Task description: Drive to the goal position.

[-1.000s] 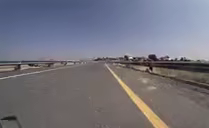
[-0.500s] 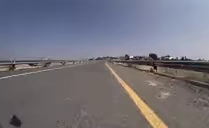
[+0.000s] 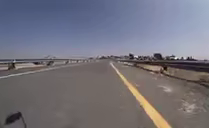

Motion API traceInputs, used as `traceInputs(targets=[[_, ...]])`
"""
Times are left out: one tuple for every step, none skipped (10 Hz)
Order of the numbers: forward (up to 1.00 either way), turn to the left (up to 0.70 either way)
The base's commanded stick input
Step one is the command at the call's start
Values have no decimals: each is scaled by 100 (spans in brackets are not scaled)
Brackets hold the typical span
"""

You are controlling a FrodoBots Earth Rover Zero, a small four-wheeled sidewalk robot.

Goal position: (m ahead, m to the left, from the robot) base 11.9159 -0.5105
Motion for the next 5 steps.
traceInputs(targets=[[100, 0], [100, 0], [100, 0], [100, 0], [100, 0]])
